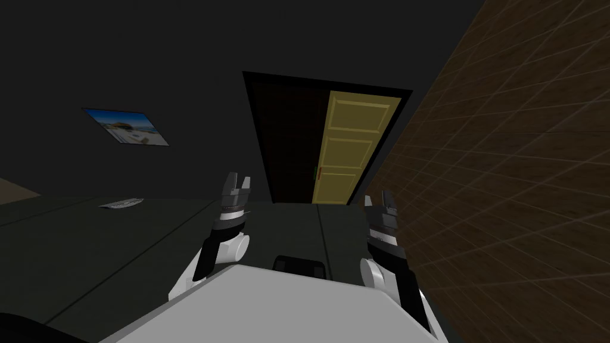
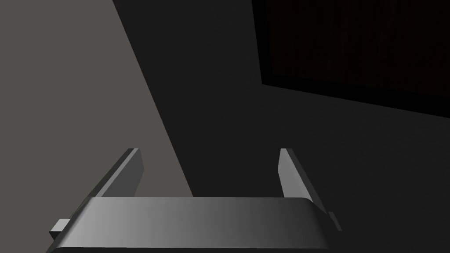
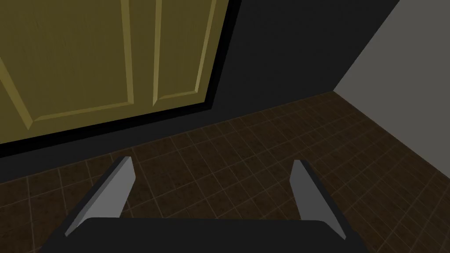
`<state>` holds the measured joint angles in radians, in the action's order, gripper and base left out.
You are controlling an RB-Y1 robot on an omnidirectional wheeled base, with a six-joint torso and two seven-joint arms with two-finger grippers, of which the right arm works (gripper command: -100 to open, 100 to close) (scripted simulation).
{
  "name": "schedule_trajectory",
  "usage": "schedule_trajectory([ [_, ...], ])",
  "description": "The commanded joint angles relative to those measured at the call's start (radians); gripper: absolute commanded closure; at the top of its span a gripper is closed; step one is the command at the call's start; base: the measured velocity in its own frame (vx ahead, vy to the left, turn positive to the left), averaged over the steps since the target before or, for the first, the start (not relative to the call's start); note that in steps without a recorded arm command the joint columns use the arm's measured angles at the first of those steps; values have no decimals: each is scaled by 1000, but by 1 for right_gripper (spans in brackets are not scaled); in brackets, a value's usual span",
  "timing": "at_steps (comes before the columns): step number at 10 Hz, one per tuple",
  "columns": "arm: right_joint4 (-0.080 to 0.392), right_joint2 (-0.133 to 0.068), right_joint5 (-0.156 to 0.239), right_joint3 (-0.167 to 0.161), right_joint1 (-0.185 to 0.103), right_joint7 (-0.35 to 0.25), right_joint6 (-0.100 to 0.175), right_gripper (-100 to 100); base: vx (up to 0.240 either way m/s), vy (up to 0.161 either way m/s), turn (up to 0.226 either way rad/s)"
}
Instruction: Pull the door open
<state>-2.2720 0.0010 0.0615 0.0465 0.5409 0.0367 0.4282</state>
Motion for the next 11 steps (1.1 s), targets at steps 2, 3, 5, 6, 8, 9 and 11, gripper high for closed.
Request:
schedule_trajectory([
  [2, 46, -12, -24, 9, -16, 35, 13, -100, 98, -2, -11],
  [3, 68, -17, -36, 13, -23, 52, 20, -100, 181, 34, -15],
  [5, 113, -26, -59, 21, -38, 87, 33, -100, 170, 18, -11],
  [6, 145, -32, -76, 27, -49, 111, 42, -100, 158, 6, -17],
  [8, 185, -38, -96, 35, -62, 141, 54, -100, 128, 9, -9],
  [9, 205, -41, -107, 38, -69, 156, 60, -100, 94, 10, -11],
  [11, 246, -47, -128, 46, -83, 188, 71, -100, 75, 10, -11],
])
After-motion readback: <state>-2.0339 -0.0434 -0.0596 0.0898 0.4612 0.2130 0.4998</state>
